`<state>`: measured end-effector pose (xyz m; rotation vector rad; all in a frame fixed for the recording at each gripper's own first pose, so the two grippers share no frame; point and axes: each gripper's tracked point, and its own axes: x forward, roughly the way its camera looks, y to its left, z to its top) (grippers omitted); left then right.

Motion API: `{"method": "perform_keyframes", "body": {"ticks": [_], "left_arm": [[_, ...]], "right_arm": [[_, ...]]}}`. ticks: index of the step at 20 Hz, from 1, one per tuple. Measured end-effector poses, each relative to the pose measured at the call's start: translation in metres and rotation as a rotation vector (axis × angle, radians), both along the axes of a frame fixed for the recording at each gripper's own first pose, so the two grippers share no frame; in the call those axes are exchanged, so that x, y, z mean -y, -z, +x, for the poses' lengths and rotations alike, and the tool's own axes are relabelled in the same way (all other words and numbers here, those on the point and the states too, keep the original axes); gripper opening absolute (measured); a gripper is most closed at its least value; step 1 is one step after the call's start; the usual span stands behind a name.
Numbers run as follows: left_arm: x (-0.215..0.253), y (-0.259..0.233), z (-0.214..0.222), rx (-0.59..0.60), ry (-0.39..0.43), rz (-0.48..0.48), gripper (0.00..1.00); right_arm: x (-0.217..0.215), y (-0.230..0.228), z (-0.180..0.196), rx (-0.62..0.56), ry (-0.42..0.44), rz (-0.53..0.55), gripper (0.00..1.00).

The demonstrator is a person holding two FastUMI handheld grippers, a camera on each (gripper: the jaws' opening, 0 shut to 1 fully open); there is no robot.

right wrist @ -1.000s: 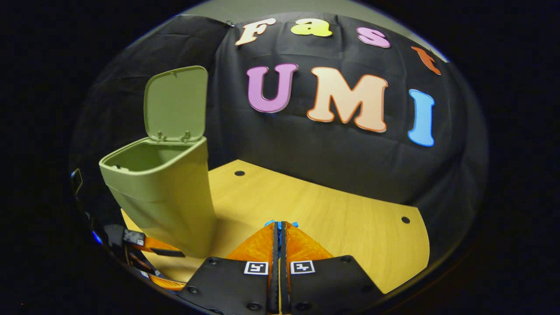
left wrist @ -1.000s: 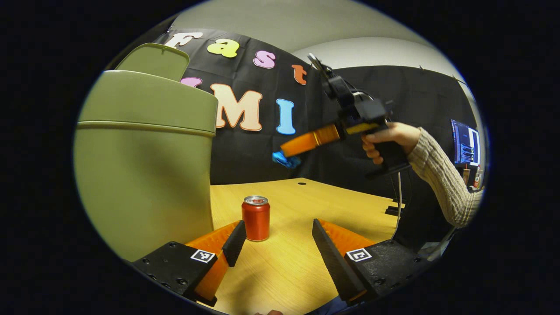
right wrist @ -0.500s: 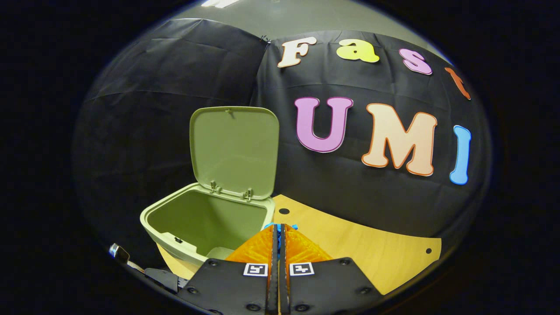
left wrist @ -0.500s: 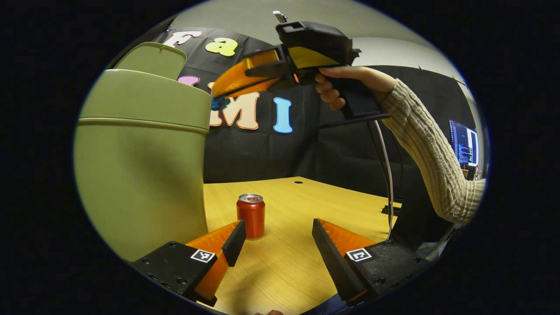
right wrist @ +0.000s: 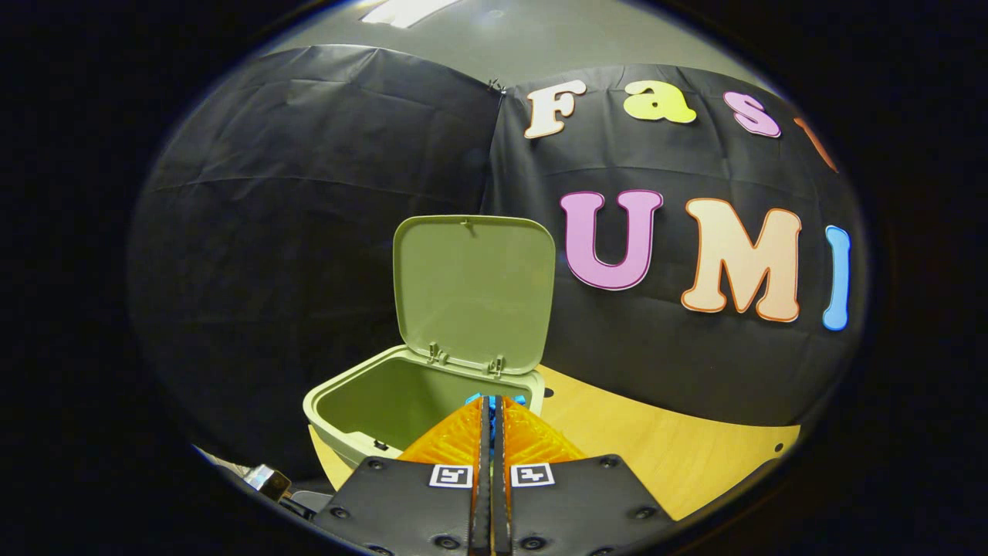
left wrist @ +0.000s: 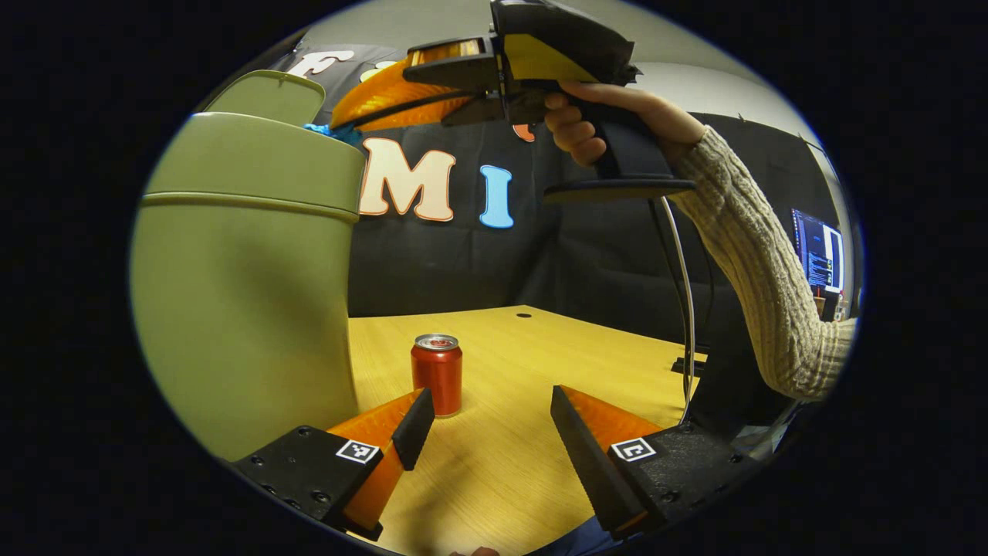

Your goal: Press the lid of the desktop garbage bin to open it, pick up the crumpled paper on the desktop and throw it into the bin, then pick up the pop can on the desktop and drop it into the bin, and finally close the garbage bin lid.

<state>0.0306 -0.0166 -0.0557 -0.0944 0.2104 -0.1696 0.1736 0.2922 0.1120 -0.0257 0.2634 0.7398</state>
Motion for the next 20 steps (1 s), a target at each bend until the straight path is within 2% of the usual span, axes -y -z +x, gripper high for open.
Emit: {"method": "perform_keyframes", "body": {"ticks": [3,4,5,7,9,12,14,15,16,20], "left_arm": [[0.004,0.001,0.0,-0.002,0.011,-0.003,0.93],[0.003,0.0,0.001,-0.002,0.011,0.0,0.93],[0.002,-0.002,0.002,0.001,0.011,0.002,0.93],[0.002,0.0,0.001,0.001,0.011,0.007,0.93],[0.003,-0.001,0.002,0.001,0.014,0.004,0.93],[0.005,0.002,0.0,0.001,0.016,0.006,0.93],[0.004,0.004,0.004,-0.005,0.019,0.014,0.93],[0.003,0.005,0.004,-0.007,0.019,0.015,0.93],[0.004,0.006,0.005,-0.009,0.02,0.015,0.93],[0.004,0.017,0.009,-0.04,0.006,0.035,0.93]], "right_arm": [[-0.012,0.013,-0.007,-0.016,-0.041,-0.026,0.04],[-0.014,0.018,-0.008,-0.021,-0.049,-0.044,0.1],[-0.014,0.023,-0.009,-0.018,-0.052,-0.062,0.1],[-0.018,0.028,-0.013,-0.015,-0.066,-0.085,0.21],[-0.015,0.028,-0.013,0.0,-0.068,-0.102,0.43],[-0.004,0.017,-0.009,0.03,-0.041,-0.084,0.9],[0.01,0.01,-0.003,0.05,-0.006,-0.069,0.99],[0.02,0.006,-0.001,0.063,0.016,-0.069,0.96],[0.031,0.002,0.002,0.077,0.04,-0.071,0.99],[0.089,-0.001,0.006,0.104,0.129,-0.081,0.96]]}}
